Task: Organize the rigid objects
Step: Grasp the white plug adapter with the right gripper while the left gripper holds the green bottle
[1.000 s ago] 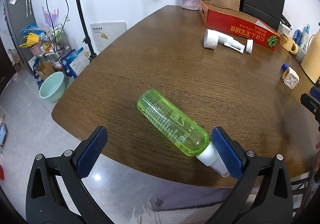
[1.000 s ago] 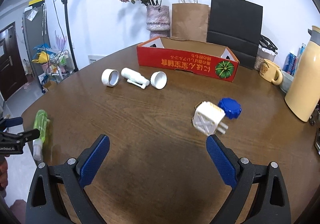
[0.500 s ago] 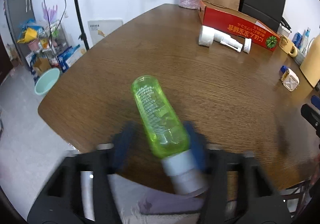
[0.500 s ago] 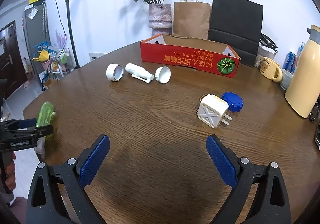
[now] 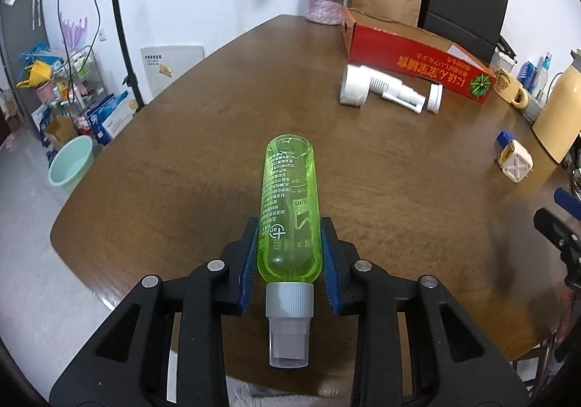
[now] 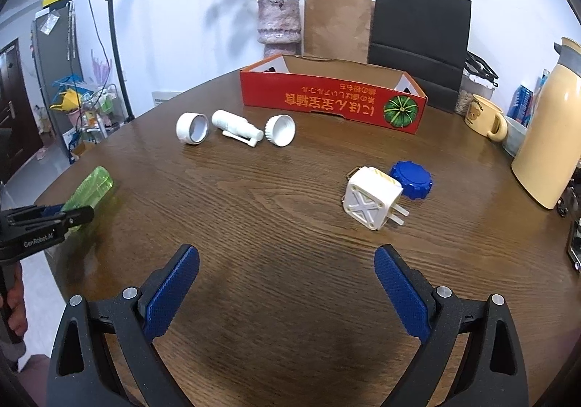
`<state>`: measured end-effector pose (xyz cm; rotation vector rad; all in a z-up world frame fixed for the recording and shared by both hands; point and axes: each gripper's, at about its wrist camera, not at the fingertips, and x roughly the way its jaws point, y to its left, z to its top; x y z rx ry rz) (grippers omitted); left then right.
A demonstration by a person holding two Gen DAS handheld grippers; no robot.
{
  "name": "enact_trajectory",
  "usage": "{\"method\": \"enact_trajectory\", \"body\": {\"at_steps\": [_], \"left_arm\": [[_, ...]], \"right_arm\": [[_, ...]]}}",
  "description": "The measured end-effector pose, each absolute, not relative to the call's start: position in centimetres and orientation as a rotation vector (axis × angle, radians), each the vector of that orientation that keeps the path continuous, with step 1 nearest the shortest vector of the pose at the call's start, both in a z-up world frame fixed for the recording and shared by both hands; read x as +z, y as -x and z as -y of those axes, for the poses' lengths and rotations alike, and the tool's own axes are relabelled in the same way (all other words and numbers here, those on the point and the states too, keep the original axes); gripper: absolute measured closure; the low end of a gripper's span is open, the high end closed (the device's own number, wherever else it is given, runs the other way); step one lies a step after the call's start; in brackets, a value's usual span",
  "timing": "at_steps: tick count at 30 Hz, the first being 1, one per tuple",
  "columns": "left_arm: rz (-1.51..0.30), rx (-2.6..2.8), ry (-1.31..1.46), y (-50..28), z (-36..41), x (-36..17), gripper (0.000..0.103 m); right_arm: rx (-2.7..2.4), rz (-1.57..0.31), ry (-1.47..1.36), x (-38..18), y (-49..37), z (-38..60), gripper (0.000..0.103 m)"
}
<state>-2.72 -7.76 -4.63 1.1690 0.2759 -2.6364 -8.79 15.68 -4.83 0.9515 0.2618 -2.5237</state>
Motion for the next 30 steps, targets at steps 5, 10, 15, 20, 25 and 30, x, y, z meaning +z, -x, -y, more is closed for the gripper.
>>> {"method": "enact_trajectory", "body": {"at_steps": [5,10,15,20,25,30], "left_arm": [[-0.274,-2.668,-1.153,3.8,7.6,-3.5,0.075],[-0.269,-2.694,-1.141,5.1,7.5,-2.6,0.075],[-0.265,-2.728,-1.128,6.7,7.1,-1.8,0.075],[-0.255,-2.765,-1.111,8.5,6.5,-1.1,0.075],[-0.247,-2.803,-1.107,10.2,5.7,-0.7,0.075],[-0.249,-2.83,-1.099,11.4,5.3,-0.3,0.075]], "right_arm": [[-2.547,-0.25,-0.979,-4.7,9.8,-16.3,0.003],[-2.576,-0.236,-1.001,-4.5,11.0,-17.3,0.003],[-2.602,-0.224,-1.033,-4.5,12.5,-18.3,0.003],[-2.616,-0.22,-1.064,-4.8,14.2,-18.8,0.003],[-2.632,-0.177,-1.124,-5.5,16.1,-18.8,0.003],[-2.641,-0.207,-1.167,-6.2,17.9,-17.7,0.003]]}}
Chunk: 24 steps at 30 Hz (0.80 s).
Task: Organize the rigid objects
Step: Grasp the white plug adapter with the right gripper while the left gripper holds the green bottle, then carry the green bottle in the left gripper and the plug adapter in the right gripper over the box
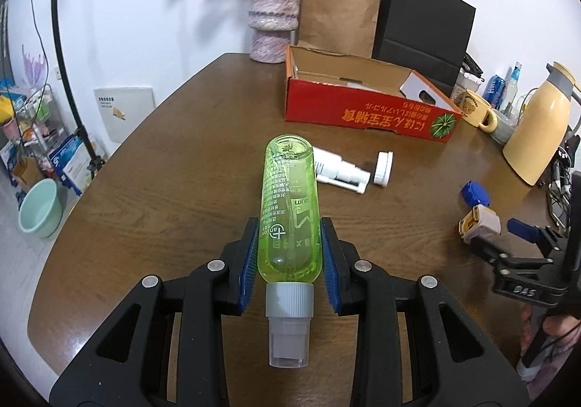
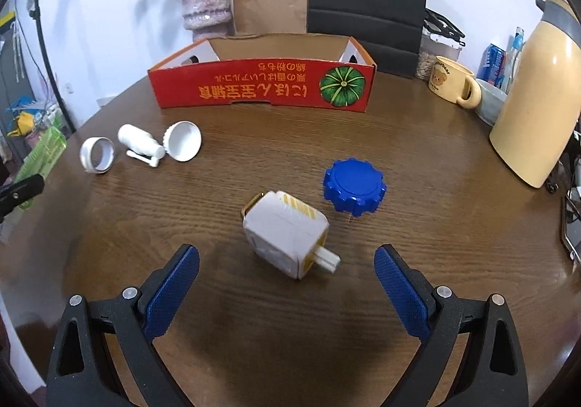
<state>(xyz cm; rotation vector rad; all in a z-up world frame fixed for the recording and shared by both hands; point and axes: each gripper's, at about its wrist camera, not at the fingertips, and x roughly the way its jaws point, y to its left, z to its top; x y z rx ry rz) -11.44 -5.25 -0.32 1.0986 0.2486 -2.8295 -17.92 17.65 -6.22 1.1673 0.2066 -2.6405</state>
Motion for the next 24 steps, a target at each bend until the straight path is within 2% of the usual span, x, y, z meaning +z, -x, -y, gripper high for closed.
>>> {"method": "enact_trajectory", "body": {"at_steps": [4,6,8,9,11,13,24], "left_arm": [[-0.252,-2.844,-1.094,12.3,5.0,-0.1,0.075],[-0.25,-2.851,-1.092,12.5,4.9,0.1,0.075],[-0.246,-2.859,-1.089,12.8,4.7,0.2,0.075],[-0.245,-2.863,-1.088,12.9,4.7,0.3,0.075],[-0.241,-2.871,-1.084,13.2,4.5,0.4,0.075],[-0.239,-2.877,-1.081,13.4,4.4,0.6,0.075],[-0.226,-2.908,-1.067,15.4,3.6,1.5,0.075]], "right_arm": [[-2.652,-0.261,-1.177,-6.5,18.9,-16.5,0.003],[-2.656,-0.278,-1.188,-6.7,19.4,-16.0,0.008],[-2.646,-0.279,-1.211,-7.1,20.0,-15.8,0.026],[-2.636,-0.28,-1.229,-7.4,20.3,-15.7,0.029],[-2.639,-0.268,-1.23,-7.6,20.5,-15.9,0.047],[-2.621,-0.208,-1.228,-7.5,20.7,-16.4,0.048],[-2.668,-0.216,-1.106,-5.0,20.6,-16.3,0.048]]}}
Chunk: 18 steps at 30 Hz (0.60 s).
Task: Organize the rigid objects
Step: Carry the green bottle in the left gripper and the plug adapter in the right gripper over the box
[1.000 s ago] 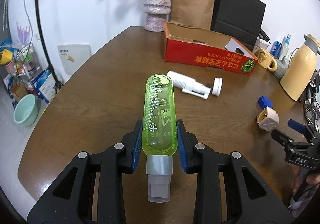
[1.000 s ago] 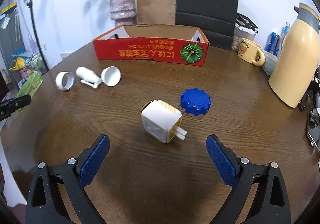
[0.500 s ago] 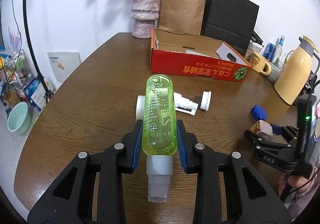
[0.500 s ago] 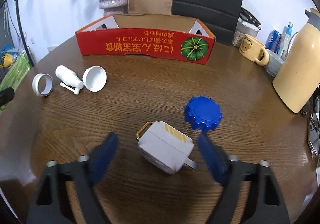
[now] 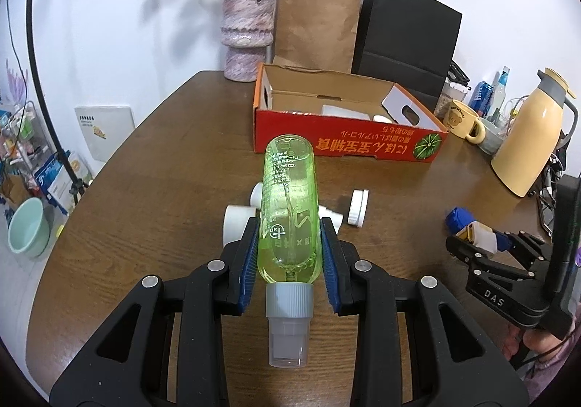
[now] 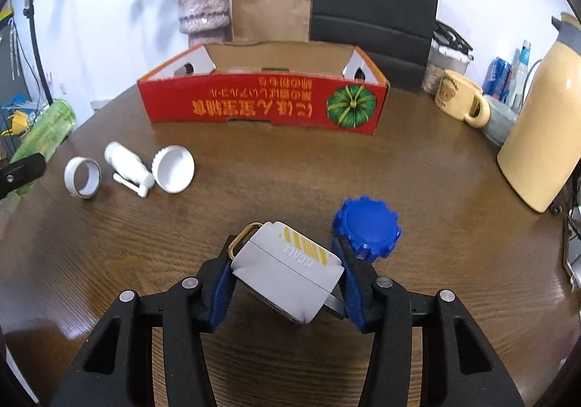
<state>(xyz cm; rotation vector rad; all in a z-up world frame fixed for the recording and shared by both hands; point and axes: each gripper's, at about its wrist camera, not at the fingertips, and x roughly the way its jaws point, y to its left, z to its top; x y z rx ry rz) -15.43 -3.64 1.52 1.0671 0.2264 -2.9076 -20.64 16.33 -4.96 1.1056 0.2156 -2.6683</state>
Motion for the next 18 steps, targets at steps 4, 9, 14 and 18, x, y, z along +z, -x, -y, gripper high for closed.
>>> {"method": "enact_trajectory", "body": {"at_steps": [4,9,14,18], "left_arm": [[-0.226,-2.916,-1.059,16.3,3.3,2.0,0.075],[-0.238,-2.924,-1.051,17.6,3.0,2.6,0.075],[-0.235,-2.936,-1.031,18.8,2.7,3.3,0.075],[-0.233,-2.942,-1.019,20.0,2.5,3.8,0.075]], "right_arm": [[-2.679,-0.218,-1.048,-3.6,21.0,-16.0,0.048],[-2.68,-0.232,-0.999,-2.3,21.6,-15.5,0.048],[-2.689,-0.228,-0.958,-1.3,22.6,-15.2,0.048],[-2.699,-0.218,-0.93,-0.5,23.4,-15.1,0.048]]}}
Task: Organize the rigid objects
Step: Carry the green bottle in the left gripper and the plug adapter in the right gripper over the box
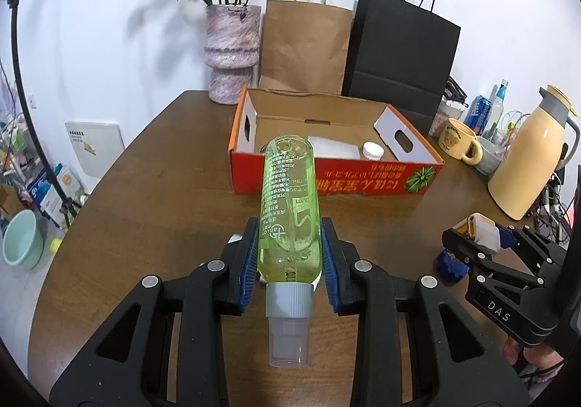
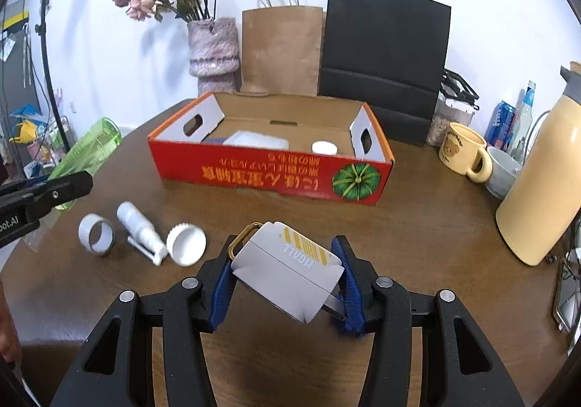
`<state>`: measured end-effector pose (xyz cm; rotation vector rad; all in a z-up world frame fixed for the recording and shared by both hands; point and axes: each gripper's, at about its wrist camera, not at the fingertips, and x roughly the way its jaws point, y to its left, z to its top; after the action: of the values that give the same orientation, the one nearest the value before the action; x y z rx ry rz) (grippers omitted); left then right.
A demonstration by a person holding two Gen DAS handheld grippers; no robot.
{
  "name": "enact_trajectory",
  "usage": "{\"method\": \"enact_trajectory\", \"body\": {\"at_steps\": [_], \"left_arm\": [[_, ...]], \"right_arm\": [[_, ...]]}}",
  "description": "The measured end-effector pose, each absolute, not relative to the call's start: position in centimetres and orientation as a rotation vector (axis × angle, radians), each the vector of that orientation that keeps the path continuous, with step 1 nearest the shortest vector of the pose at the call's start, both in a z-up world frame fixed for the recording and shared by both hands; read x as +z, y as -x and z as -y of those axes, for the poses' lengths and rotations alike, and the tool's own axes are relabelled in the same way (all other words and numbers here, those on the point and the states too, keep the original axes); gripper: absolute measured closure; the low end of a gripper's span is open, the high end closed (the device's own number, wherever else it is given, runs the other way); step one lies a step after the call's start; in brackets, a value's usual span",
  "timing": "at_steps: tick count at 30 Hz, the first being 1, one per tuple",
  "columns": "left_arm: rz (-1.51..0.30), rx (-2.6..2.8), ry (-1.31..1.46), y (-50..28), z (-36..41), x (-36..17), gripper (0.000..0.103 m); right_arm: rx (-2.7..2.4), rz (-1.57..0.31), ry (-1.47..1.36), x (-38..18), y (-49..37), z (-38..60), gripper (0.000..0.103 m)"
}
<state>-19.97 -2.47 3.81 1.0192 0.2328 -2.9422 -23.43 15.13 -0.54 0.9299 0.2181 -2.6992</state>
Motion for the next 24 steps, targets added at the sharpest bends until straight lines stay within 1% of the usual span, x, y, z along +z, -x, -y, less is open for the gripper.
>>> {"method": "enact_trajectory", "body": {"at_steps": [13,24], "left_arm": [[-0.258,-2.962,-0.956,24.2,1.5,5.8,0.075],[-0.297,-2.945,-0.939,28.2,0.8,6.0,0.075]], "right_arm": [[-2.725,-0.193,-0.837,1.9,27.0,-14.7,0.048],[-2.748,-0.163,-0.801,3.1,30.6,-14.7,0.048]]}}
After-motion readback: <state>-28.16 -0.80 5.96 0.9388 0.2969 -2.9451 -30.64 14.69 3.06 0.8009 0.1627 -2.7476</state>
